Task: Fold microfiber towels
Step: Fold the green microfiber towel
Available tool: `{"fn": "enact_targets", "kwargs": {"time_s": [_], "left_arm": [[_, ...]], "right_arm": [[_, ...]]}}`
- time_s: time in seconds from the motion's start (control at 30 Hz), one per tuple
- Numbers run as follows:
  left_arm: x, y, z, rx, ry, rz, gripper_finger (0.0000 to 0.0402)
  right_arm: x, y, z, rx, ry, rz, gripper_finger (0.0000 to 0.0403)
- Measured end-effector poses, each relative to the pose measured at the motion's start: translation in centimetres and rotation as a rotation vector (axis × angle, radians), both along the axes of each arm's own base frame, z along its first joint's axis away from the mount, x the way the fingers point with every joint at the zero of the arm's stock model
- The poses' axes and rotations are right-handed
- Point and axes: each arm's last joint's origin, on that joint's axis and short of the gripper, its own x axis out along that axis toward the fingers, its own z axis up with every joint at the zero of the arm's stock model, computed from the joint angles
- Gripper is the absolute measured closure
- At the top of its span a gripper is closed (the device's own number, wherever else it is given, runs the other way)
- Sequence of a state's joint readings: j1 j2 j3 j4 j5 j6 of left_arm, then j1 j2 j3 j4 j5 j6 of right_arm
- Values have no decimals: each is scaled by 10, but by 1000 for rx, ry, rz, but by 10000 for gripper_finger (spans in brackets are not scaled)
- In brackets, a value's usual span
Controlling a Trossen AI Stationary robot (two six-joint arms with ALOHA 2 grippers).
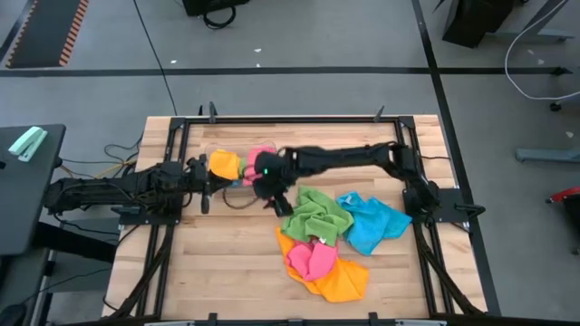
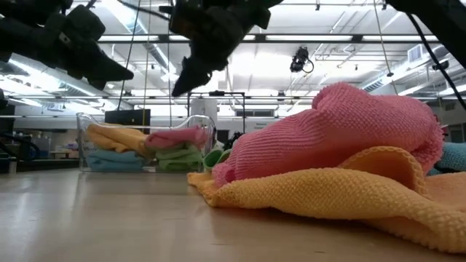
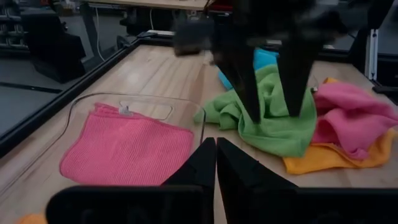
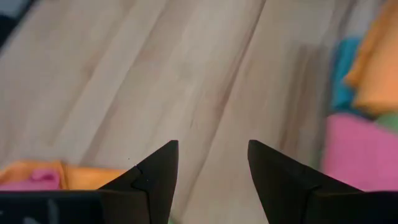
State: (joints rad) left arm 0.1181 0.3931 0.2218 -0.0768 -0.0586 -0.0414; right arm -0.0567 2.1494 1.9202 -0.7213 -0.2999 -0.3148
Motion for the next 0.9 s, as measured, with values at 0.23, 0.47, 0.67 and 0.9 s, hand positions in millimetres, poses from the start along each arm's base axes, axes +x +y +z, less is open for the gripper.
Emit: {"fn": "enact_targets", "kwargs": {"time_s": [0.23, 0.47, 0.67, 0.9], "left_arm": [[0, 0, 0, -27, -10, 20, 383], [0, 3, 1, -16, -13, 94, 378], [0, 3, 1, -36, -18, 100, 386], [0, 3, 1, -60, -24, 106, 380]], "right_arm": [[-10, 47, -32, -36, 112, 32, 201], [-24, 73, -58, -73, 201, 131, 201], [-30, 69, -84, -184, 206, 92, 201], [-32, 69, -88, -199, 205, 109, 245]]}}
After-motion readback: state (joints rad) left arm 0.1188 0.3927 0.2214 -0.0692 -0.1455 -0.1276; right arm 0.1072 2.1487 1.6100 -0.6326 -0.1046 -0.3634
